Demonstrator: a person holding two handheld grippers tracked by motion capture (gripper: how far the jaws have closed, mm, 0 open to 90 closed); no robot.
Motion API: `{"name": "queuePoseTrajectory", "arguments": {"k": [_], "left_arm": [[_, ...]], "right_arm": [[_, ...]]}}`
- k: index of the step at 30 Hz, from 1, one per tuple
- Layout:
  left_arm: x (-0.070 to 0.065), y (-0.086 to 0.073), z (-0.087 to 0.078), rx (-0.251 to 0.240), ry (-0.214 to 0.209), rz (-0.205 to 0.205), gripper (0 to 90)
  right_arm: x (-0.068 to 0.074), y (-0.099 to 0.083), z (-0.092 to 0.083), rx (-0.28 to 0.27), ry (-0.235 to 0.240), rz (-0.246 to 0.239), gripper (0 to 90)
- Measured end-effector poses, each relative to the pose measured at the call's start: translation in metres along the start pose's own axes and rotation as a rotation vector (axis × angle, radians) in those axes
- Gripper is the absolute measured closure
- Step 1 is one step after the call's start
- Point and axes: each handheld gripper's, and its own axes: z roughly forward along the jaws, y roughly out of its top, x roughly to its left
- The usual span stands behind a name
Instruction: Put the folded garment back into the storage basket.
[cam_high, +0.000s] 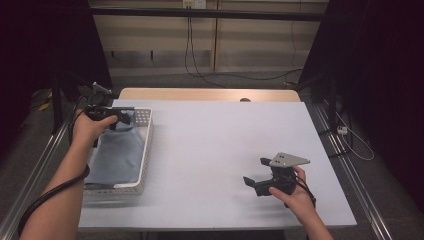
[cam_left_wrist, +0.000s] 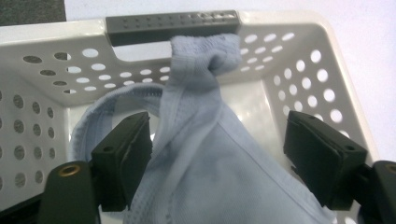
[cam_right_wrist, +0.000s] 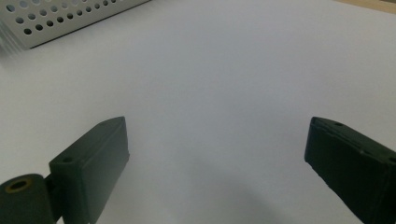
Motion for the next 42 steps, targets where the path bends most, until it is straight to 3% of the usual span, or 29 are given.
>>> {"name": "queuePoseTrajectory", "arguments": {"k": [9, 12, 16, 18, 23, 24, 25, 28, 32, 35, 38, 42], "left_arm": [[-0.001, -0.008, -0.005, -0.003, -0.011, 0.0, 21.5], [0.0, -0.011, -0.005, -0.003, 0.0, 0.018, 23.3], [0.009, -0.017, -0.001, -0.003, 0.011, -0.003, 26.4], [0.011, -0.02, 0.0, 0.002, 0.019, 0.006, 28.2], [0.015, -0.024, 0.005, 0.035, 0.031, 0.018, 45.2], [0.017, -0.028, 0.009, 0.057, 0.026, -0.007, 48.6], [0.018, -0.03, 0.011, 0.071, 0.019, -0.001, 57.1], [0.019, -0.035, 0.012, 0.078, -0.004, -0.019, 66.6], [0.017, -0.04, 0.01, 0.08, -0.018, -0.008, 74.5], [0.017, -0.042, 0.011, 0.063, -0.011, -0.007, 73.1], [0.019, -0.041, 0.011, 0.058, -0.007, -0.028, 62.7], [0.019, -0.036, 0.005, 0.054, -0.008, -0.042, 38.5]], "right_arm": [[0.002, 0.0, -0.003, -0.005, -0.002, -0.004, 6.3], [0.002, 0.0, -0.003, -0.005, -0.004, -0.003, 6.3], [0.003, 0.0, -0.003, -0.003, 0.0, -0.006, 6.3], [0.003, 0.0, -0.002, -0.002, -0.001, -0.007, 6.3], [0.002, 0.0, -0.002, -0.002, -0.002, -0.005, 6.3], [0.002, 0.0, -0.002, -0.002, -0.001, -0.005, 6.3], [0.002, 0.0, -0.001, -0.002, -0.001, -0.005, 6.3], [0.003, -0.001, -0.001, 0.001, 0.001, -0.006, 6.3], [0.003, -0.001, -0.002, -0.001, -0.002, -0.005, 6.3], [0.003, -0.001, -0.003, -0.002, -0.003, -0.008, 6.3], [0.003, 0.0, -0.003, -0.002, -0.004, -0.008, 6.3], [0.004, 0.0, -0.003, -0.002, -0.003, -0.009, 6.3]]}}
